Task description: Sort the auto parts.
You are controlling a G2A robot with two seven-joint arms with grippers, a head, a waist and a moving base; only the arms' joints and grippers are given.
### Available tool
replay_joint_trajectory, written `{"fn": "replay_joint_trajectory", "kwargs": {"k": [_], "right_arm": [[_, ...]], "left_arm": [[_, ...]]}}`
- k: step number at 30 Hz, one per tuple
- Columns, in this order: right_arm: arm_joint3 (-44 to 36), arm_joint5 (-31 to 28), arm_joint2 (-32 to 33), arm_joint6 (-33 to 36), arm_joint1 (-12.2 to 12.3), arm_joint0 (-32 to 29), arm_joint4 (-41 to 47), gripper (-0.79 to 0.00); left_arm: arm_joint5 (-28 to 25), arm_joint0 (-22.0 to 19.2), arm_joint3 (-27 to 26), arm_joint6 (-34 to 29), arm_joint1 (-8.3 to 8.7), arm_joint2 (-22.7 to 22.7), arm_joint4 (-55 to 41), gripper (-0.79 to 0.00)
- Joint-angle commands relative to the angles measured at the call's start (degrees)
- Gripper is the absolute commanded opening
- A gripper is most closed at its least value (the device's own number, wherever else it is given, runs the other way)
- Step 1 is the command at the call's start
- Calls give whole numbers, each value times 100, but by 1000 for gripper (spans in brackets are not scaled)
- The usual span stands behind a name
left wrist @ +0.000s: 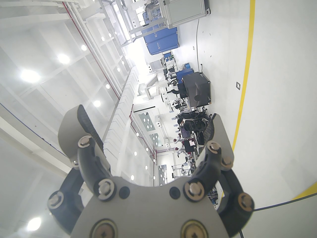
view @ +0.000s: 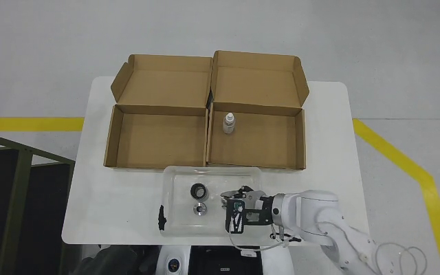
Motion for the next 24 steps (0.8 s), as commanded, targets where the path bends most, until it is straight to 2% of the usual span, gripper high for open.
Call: {"fn": "replay_joint_trajectory", "kwargs": {"k": [1,10,24], "right_arm": [[-7,-21,50,-155,0,47,108,-785],[-64,-23,127,-722,-28,369,323,-785],[-27,-4,446,-1049,-8,530,558,-785]], "left_arm": [[0,0,0,0,0,0,0,0],[0,0,0,0,0,0,0,0],[0,0,0,0,0,0,0,0]]}}
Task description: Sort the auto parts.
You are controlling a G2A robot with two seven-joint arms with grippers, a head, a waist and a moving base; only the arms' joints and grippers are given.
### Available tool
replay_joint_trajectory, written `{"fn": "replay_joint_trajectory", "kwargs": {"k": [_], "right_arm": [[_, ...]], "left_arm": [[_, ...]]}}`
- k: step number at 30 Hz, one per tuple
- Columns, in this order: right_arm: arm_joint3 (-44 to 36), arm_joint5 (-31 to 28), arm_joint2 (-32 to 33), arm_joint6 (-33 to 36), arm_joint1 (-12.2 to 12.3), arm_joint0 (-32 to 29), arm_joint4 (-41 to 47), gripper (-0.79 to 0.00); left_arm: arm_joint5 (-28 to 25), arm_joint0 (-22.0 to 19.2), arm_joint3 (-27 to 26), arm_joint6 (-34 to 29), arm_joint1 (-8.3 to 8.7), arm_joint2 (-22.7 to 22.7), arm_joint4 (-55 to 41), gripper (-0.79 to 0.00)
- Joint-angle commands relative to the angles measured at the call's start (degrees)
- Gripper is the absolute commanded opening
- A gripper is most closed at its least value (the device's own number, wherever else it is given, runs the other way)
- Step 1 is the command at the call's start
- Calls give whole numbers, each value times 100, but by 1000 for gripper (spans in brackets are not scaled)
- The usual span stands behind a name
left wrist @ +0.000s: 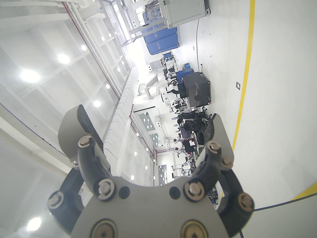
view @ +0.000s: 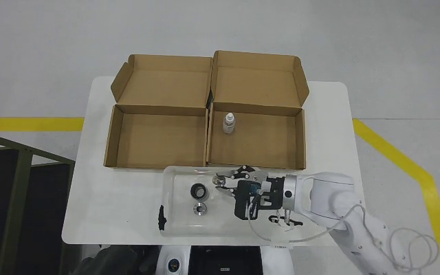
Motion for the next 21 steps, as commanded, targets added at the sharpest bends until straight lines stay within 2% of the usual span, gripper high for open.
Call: {"fn": "replay_joint_trajectory", "kwargs": {"k": [1,11,21], "right_arm": [[-10,0,81,-12,12,-14,5,-785],[236,32,486,-70,51,113,164,-785],[1140,75,321,-23,-17,824,388,-785]], "left_arm": [[0,0,0,0,0,0,0,0],[0,0,0,0,0,0,0,0],[0,0,0,0,0,0,0,0]]}}
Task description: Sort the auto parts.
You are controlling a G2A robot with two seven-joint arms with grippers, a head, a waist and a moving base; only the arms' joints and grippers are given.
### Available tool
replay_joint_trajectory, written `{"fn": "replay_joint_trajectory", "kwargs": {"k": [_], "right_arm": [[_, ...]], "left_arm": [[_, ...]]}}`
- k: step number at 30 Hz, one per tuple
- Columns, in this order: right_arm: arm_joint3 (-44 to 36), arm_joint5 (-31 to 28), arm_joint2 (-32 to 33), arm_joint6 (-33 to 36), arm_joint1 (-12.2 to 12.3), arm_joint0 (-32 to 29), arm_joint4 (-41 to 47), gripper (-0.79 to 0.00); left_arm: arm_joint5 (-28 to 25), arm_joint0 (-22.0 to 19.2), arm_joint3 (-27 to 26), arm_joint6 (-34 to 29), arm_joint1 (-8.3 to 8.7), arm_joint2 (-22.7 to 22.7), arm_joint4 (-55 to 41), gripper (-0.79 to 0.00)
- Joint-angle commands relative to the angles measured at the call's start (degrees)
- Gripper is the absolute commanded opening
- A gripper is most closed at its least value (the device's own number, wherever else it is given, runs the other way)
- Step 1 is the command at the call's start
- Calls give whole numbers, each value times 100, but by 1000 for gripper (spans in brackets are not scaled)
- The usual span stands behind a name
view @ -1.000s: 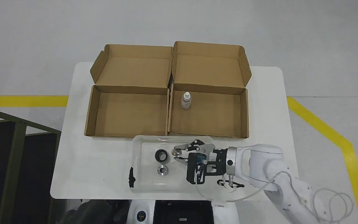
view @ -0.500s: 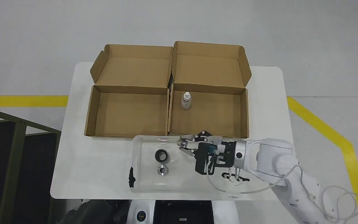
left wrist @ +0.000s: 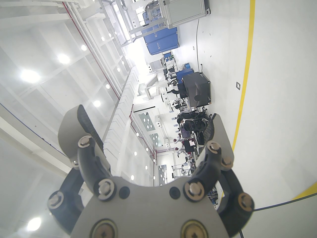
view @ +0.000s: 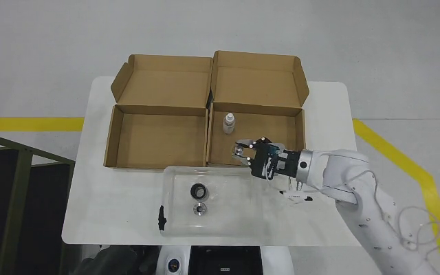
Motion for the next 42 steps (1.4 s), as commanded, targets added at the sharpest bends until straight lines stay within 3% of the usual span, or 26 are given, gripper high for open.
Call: {"fn": "replay_joint_trajectory", "kwargs": {"k": [1,16,42], "right_arm": [[231,-4,-82,30,-22,193,33,-785],[2034,261,-793,35,-263,1352,143,-785],[3683,687,-1566,-399,-627,2070,-165,-785]], "left_arm": [[0,0,0,0,0,0,0,0],[0,0,0,0,0,0,0,0],[0,0,0,0,0,0,0,0]]}}
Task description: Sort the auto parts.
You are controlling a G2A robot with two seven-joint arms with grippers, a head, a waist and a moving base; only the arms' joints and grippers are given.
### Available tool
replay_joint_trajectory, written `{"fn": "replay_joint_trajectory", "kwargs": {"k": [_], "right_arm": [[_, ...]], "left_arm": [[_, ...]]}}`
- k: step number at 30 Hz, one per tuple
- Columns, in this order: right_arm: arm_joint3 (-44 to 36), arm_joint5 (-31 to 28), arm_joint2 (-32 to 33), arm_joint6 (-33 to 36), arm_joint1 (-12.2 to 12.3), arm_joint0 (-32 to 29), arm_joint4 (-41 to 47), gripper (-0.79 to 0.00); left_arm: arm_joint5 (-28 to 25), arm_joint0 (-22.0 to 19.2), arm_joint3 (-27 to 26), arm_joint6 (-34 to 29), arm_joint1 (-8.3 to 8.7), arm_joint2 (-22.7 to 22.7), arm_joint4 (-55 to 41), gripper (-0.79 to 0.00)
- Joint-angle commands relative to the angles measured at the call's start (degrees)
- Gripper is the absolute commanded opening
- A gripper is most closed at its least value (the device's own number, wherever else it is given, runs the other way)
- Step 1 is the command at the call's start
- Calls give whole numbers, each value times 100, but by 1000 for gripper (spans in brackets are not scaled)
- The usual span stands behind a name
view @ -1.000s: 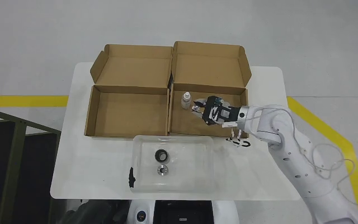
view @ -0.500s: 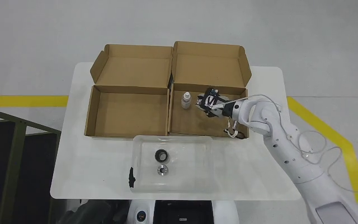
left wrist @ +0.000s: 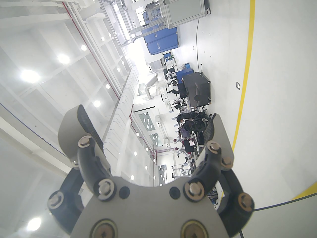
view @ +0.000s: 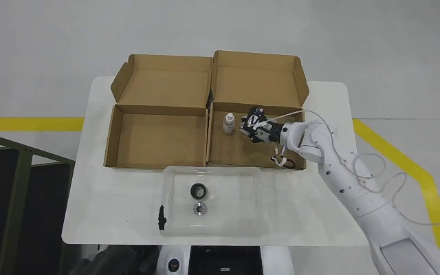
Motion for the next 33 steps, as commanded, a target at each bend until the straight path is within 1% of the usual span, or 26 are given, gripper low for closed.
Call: {"fn": "replay_joint_trajectory", "kwargs": {"k": [1,5,8,9,12,15,18,20,22,24,26,28,29,32,33], "right_arm": [[97,8,-36,-40,-23,32,-17,-785],[248,14,-104,-118,-67,84,-59,-785],[340,14,-146,-160,-96,109,-92,-720],[369,14,-153,-173,-104,117,-95,-674],[425,3,-168,-189,-125,140,-107,-588],[474,23,-165,-183,-138,145,-133,-449],[513,38,-168,-150,-153,157,-155,-382],[476,22,-143,-151,-154,155,-154,-311],[322,-29,-78,-172,-133,134,-206,-317],[106,-104,29,-126,-90,59,-263,-305],[-172,-195,192,-59,-30,-51,-291,-268],[-525,-285,385,53,42,-203,-317,-215],[-722,-344,488,118,80,-293,-322,-175],[-1334,-489,796,355,191,-610,-322,-117],[-1550,-519,890,437,224,-725,-325,-86]], "left_arm": [[0,0,0,0,0,0,0,0],[0,0,0,0,0,0,0,0],[0,0,0,0,0,0,0,0],[0,0,0,0,0,0,0,0],[0,0,0,0,0,0,0,0],[0,0,0,0,0,0,0,0],[0,0,0,0,0,0,0,0],[0,0,0,0,0,0,0,0],[0,0,0,0,0,0,0,0],[0,0,0,0,0,0,0,0],[0,0,0,0,0,0,0,0],[0,0,0,0,0,0,0,0],[0,0,0,0,0,0,0,0],[0,0,0,0,0,0,0,0],[0,0,0,0,0,0,0,0]]}}
